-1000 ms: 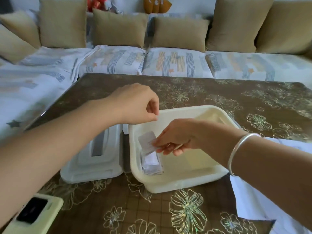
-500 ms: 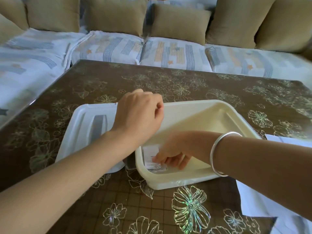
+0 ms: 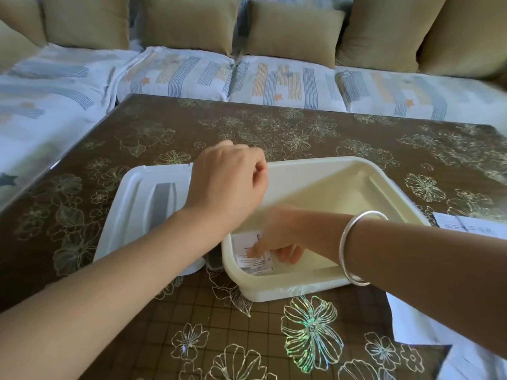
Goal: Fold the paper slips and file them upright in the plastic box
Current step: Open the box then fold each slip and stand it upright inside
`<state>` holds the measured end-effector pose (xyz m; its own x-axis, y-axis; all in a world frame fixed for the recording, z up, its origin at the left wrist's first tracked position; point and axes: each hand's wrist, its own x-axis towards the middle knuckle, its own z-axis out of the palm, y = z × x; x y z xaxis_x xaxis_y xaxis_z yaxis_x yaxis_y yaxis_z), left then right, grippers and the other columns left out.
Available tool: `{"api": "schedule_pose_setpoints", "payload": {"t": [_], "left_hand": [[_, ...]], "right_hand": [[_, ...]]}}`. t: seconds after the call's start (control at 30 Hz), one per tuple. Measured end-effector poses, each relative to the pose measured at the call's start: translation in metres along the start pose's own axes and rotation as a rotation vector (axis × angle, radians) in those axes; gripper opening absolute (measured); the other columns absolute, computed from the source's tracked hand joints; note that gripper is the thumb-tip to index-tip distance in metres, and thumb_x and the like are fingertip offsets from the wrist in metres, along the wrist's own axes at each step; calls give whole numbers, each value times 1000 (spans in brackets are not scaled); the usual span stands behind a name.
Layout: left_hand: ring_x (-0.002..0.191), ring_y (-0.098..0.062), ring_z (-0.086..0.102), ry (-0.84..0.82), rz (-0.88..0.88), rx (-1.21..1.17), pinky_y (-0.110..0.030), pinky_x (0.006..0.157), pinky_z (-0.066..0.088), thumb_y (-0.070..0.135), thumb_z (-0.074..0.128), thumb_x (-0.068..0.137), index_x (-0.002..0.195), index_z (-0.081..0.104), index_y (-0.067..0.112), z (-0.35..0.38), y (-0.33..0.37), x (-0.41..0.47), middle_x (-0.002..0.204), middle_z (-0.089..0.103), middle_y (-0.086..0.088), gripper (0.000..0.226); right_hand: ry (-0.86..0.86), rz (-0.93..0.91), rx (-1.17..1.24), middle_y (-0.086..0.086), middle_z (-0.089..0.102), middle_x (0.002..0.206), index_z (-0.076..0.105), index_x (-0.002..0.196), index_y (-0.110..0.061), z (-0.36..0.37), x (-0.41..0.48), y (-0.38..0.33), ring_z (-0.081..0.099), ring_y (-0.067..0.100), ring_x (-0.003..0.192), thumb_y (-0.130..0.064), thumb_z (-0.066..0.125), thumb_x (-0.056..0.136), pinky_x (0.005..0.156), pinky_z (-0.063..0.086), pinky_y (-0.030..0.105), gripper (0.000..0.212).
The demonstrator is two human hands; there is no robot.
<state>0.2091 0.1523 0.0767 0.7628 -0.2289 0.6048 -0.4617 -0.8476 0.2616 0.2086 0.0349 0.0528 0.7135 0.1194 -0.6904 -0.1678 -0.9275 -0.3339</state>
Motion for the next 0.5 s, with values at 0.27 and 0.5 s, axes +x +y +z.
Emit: {"api": "schedule_pose_setpoints", "payload": {"t": [0.27,0.5], "left_hand": [[63,-20,46,-6,2,2,-28,56,35,14,64,79,70,68,18,-1,1,0,64,65,4,11],[64,-19,45,-8,-5,12,-28,56,33,13,64,78,70,68,18,-1,2,0,63,64,4,11]], "right_hand": [[19,29,106,21,70,100,55,108,5,2,-3,-8,71,28,89,-20,74,83,79,59,42,40],[-98,74,173,17,66,114,52,122,3,-6,-10,-9,67,27,99,-27,72,85,86,56,40,53]]}}
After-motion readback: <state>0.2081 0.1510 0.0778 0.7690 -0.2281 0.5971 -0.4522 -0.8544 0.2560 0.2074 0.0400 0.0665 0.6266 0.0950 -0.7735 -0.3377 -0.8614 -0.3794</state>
